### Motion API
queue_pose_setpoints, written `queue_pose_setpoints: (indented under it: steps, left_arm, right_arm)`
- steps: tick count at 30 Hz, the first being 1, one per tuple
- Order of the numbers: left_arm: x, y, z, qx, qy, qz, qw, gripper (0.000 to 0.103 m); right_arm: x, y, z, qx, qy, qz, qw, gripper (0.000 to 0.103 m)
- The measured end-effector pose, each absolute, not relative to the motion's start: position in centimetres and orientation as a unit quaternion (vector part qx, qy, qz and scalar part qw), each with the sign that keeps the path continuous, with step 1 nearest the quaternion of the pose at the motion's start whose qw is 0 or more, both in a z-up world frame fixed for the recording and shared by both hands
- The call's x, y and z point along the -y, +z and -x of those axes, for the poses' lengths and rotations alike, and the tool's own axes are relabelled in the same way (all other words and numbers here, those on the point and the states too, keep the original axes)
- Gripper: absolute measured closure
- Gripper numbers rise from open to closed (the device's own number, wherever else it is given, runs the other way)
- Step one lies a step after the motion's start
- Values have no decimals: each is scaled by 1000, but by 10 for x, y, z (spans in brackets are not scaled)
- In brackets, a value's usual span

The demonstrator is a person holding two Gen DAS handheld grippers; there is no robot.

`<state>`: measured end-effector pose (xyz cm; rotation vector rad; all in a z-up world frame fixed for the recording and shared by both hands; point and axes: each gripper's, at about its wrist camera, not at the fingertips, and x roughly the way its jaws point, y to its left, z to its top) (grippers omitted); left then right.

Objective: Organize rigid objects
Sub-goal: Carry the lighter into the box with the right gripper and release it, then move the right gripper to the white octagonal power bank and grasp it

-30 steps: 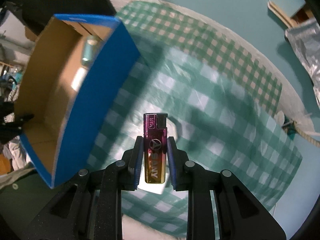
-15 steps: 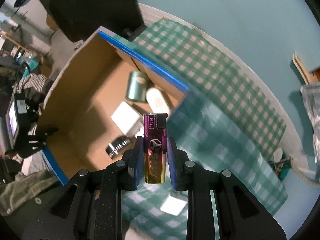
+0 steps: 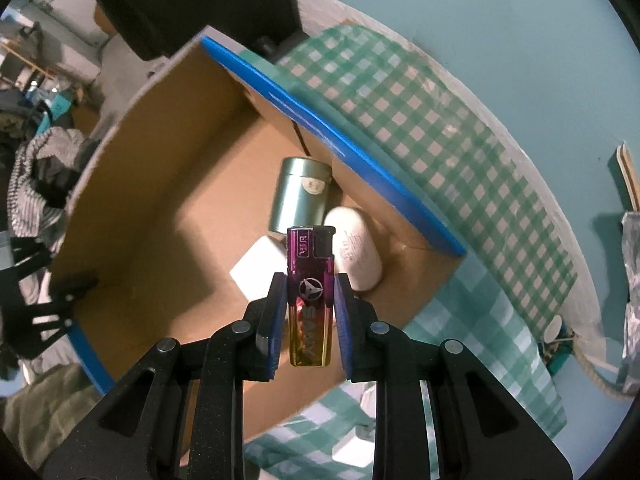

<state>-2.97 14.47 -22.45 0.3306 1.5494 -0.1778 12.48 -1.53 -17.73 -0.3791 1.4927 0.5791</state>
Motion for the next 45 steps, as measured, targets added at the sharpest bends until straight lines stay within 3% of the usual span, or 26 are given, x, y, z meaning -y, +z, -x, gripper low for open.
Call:
queue_pose_setpoints:
  steps: [12,14,16,35,38,45]
  left_arm:
    - [-148,-225,31,-695,-77,-147,699,79]
    - [-147,-225,31,-696,-77,-148,699,79]
    - [-146,-225,32,-696,-77,-149,698,79]
    - [-140,-228,32,-699,-79,-154,694,79]
    - [-139,-228,32,-699,-80,-155,693,79]
    - [-140,-228,31,-700,-79,-153,693,79]
  right_arm:
    - [19,-182,-124,-661,240,168,691,79]
    - [18,-176,-123,-656,239,169,696,64]
    - [17,-168,-121,-648,240,173,702,56]
    - [38,-117,-103,-615,235,171,733,45]
    - [49,-114,-98,-616,227,163,736,40]
    - [90,-124,-95,-638,192,135,733,39]
